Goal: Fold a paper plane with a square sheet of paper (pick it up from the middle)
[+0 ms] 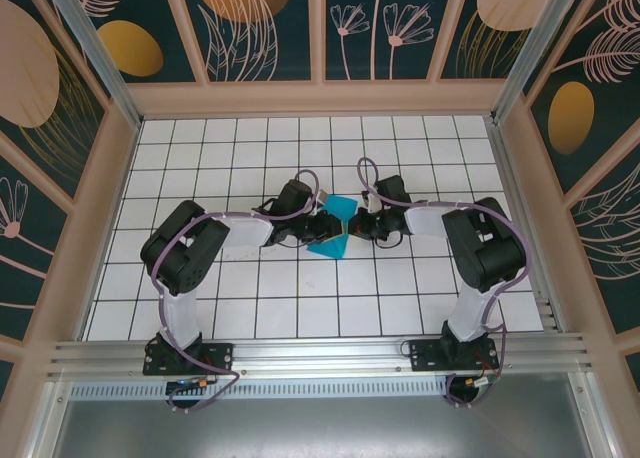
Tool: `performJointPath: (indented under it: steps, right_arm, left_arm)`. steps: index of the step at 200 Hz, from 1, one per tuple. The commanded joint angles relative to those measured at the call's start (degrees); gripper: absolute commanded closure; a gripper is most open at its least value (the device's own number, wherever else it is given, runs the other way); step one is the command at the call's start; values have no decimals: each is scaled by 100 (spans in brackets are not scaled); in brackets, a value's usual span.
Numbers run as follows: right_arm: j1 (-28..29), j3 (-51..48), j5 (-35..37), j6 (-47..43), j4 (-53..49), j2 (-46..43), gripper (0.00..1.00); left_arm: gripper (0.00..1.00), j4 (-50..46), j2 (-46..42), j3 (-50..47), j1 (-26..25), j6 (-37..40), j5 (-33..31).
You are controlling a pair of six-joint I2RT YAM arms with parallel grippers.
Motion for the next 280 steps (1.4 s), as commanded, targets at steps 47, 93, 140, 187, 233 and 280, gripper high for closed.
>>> performJointPath:
  steps: [47,93,140,187,233,280]
  right_arm:
    - [-6,188,79,-138,-98,114,94]
    - [-6,200,99,-148,-108,133,94]
    - [-1,223,117,-151,-117,181,95]
    - [-1,245,98,-177,-88,179,95]
    - [-6,247,9,-221,-23,121,95]
    - [-6,203,-105,-239,105,46,95]
  left_arm:
    - [78,-162,192,163,-48,130,78]
    - [78,-240,213,192,-57,155,51]
    - [79,-266,262,192,-58,156,53]
    - [79,-295,283,198,-64,160,28]
    - [79,-359,283,199,-65,169,-35]
    - [80,-378,249,181,-61,172,-87]
